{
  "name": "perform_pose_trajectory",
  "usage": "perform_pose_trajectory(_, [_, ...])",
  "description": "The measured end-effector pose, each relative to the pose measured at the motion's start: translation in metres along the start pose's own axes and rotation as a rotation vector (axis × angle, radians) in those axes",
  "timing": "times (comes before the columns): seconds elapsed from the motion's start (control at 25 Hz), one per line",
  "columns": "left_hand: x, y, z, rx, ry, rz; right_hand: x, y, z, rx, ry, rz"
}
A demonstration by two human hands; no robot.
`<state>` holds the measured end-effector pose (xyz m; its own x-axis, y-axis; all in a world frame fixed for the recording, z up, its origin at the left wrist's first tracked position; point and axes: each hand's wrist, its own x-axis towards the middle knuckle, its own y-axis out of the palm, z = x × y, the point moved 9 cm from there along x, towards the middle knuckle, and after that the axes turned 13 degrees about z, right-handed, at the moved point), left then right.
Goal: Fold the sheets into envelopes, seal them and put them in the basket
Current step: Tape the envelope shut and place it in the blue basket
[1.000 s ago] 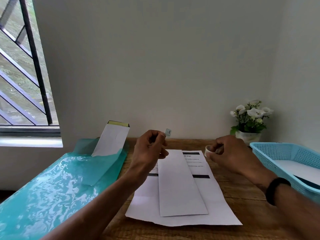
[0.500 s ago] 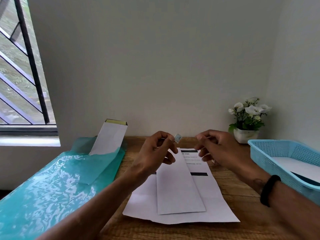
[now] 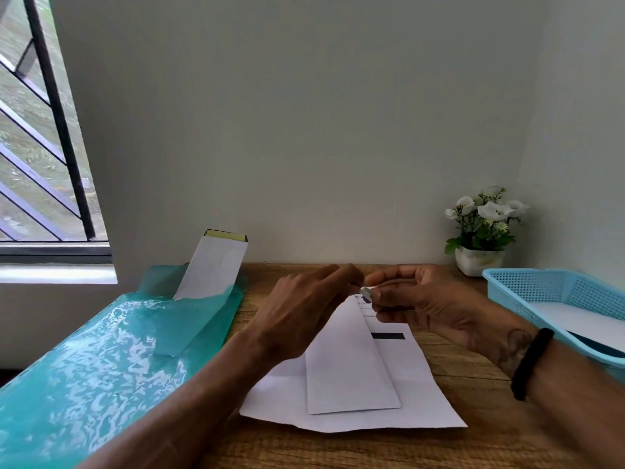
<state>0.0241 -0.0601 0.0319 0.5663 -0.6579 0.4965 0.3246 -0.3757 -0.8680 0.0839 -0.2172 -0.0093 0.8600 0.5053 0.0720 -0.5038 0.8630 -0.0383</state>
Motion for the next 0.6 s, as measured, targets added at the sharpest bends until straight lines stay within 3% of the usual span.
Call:
perform_pose_trajectory(0.12, [0.001, 0.003, 0.008, -0.037, -0.091, -0.027, -0.001, -0.004, 0.002, -0.03, -0.039, -0.069])
perform_pose_trajectory(0.24, [-0.004, 0.006, 0.026, -0.343, -0.304, -0.135, -0.005, -0.016, 0.011, -0.065, -0.155, -0.224])
perform_pose_trajectory(0.32, [-0.005, 0.016, 0.031, -0.504, -0.399, -0.122, -0.008, -0.019, 0.016, -0.076, -0.22, -0.287])
perform_pose_trajectory(0.6, [-0.005, 0.033, 0.045, -0.721, -0.496, -0.13, -0.006, -0.004, 0.011, 0.019, -0.265, -0.276])
